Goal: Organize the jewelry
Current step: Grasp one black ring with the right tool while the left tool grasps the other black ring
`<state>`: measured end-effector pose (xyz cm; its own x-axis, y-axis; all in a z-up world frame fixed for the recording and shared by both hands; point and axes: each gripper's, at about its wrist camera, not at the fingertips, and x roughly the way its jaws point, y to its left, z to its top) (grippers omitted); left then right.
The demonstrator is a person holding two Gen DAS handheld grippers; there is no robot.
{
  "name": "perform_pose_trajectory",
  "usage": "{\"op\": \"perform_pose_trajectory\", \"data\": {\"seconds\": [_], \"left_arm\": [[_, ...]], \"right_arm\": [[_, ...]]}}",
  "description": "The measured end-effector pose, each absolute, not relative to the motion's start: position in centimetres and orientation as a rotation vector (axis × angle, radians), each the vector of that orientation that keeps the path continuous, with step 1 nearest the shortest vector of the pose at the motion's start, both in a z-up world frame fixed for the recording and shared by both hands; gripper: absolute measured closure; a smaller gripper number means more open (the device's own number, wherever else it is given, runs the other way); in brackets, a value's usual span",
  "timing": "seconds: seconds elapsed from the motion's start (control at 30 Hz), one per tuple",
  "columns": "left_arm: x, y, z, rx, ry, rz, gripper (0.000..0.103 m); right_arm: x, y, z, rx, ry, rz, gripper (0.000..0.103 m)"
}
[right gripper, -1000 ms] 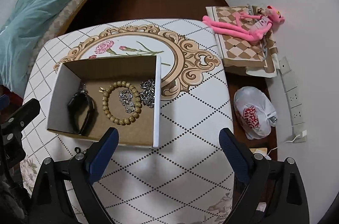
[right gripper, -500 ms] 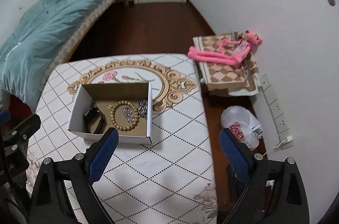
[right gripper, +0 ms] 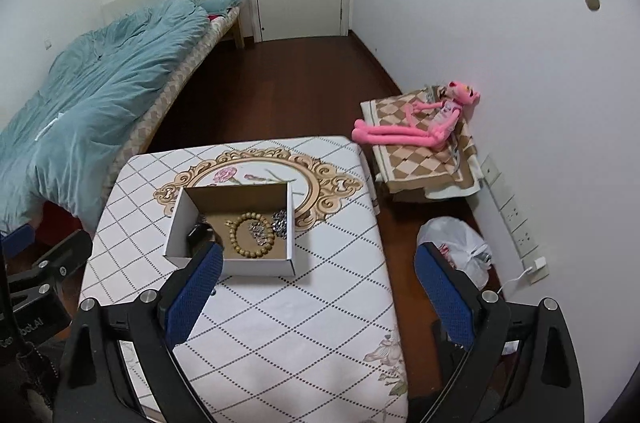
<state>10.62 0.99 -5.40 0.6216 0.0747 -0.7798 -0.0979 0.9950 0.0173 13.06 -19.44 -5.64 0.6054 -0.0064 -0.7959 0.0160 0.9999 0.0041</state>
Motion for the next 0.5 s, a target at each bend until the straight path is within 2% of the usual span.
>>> {"op": "perform_pose_trajectory", "data": {"seconds": [0.13, 0.3, 0.37, 0.4, 0.43, 0.5], "left_arm": [[11.4, 2.8, -9.9, -0.020, 0.980, 0.147, 0.001], [12.9, 5.4, -17.8, 0.010, 1.166, 0.226, 0.001], [13.2, 6.1, -20.2, 0.019, 1.219, 0.236, 0.001], [13.3, 6.6, -21.4, 0.028, 1.240, 0.243, 0.001], [13.4, 6.9, -22.2, 0.035, 1.256, 0.246, 0.001], [13.7, 7.4, -23.7, 0.042, 1.283, 0.253, 0.001]], "right_arm": [[14.1, -19.1, -9.7, 0.064, 1.022, 0.051, 0.002], [15.5, -16.7, -17.5, 0.122, 1.156, 0.139, 0.004], [15.9, -15.2, -20.1, 0.128, 1.169, 0.179, 0.024], [16.1, -14.3, -21.2, 0.118, 1.181, 0.193, 0.039], [16.4, -13.4, -22.7, 0.109, 1.200, 0.210, 0.046], [17.1, -11.8, -24.7, 0.109, 1.213, 0.243, 0.046]]}}
